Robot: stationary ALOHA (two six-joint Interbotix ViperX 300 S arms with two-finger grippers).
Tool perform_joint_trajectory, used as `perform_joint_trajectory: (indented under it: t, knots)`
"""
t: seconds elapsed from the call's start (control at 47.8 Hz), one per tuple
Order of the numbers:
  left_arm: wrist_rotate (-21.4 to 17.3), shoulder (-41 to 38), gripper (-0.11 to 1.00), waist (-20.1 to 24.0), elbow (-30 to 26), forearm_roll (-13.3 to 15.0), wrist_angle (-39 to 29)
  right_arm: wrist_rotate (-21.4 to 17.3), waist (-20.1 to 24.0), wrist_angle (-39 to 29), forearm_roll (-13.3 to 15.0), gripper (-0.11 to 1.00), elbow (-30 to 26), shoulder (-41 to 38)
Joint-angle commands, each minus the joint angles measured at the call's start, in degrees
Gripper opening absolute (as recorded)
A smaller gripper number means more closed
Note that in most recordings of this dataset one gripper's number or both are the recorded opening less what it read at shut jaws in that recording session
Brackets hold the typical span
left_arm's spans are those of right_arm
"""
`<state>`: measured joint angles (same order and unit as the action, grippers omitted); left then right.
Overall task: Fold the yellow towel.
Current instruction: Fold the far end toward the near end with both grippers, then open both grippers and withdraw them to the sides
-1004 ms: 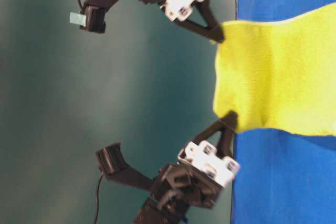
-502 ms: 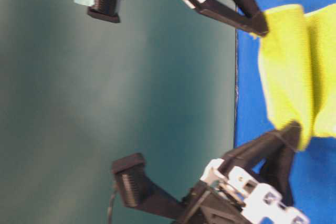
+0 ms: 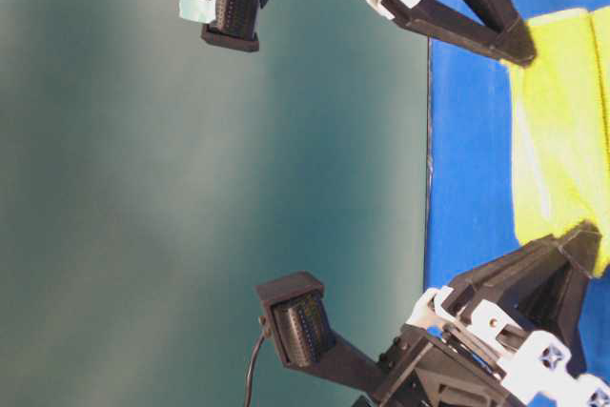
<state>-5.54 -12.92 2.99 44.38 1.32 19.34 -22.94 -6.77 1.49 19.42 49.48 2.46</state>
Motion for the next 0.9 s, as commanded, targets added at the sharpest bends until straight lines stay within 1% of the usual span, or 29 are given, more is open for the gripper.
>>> perform_joint_trajectory:
  t: [0.0,0.063,0.105,0.251,0.272,0.293,0.377,0.46,0.628,0.711,0.879]
  knots:
    - [0.0,0.9,0.06,-0.4,-1.0,0.0,0.5,-0.3,1.4,0.4,-0.3,0.05,-0.5,0.5]
    - [0.0,1.1,0.09,-0.7,-1.1,0.0,0.4,-0.3,2.3,0.5,-0.3,0.06,-0.5,0.5]
    - [0.0,1.3,0.16,-1.0,-1.1,0.0,0.4,-0.3,2.8,0.5,-0.3,0.11,-0.5,0.5]
    - [-0.1,3.4,0.44,-2.3,-0.8,0.0,-0.3,-0.3,5.0,0.2,-0.3,0.56,-0.6,1.0]
    - [-0.1,3.9,0.47,-2.5,-0.6,0.0,-0.4,-0.4,5.3,0.1,-0.3,0.59,-0.6,1.1]
    - [-0.1,4.2,0.50,-2.6,-0.6,0.0,-0.8,-0.4,5.4,0.1,-0.3,0.60,-0.6,1.3]
    - [0.1,6.4,0.55,-3.7,0.0,-0.1,-2.6,-0.4,6.5,-0.3,-0.4,0.55,-0.2,2.7]
    - [0.2,8.5,0.55,-5.1,0.6,0.0,-4.9,-0.5,8.0,-1.0,-0.4,0.52,0.1,4.4]
    - [0.2,13.8,0.55,-8.3,2.3,0.0,-10.4,-1.7,11.3,-3.8,-0.4,0.52,0.5,9.6]
    - [0.7,17.2,0.55,-8.6,3.1,-0.1,-12.0,-1.9,11.5,-4.7,-0.4,0.52,0.9,12.8]
    - [0.2,24.9,0.55,-8.5,5.0,0.0,-13.4,-1.7,11.1,-5.4,0.1,0.52,2.4,20.9]
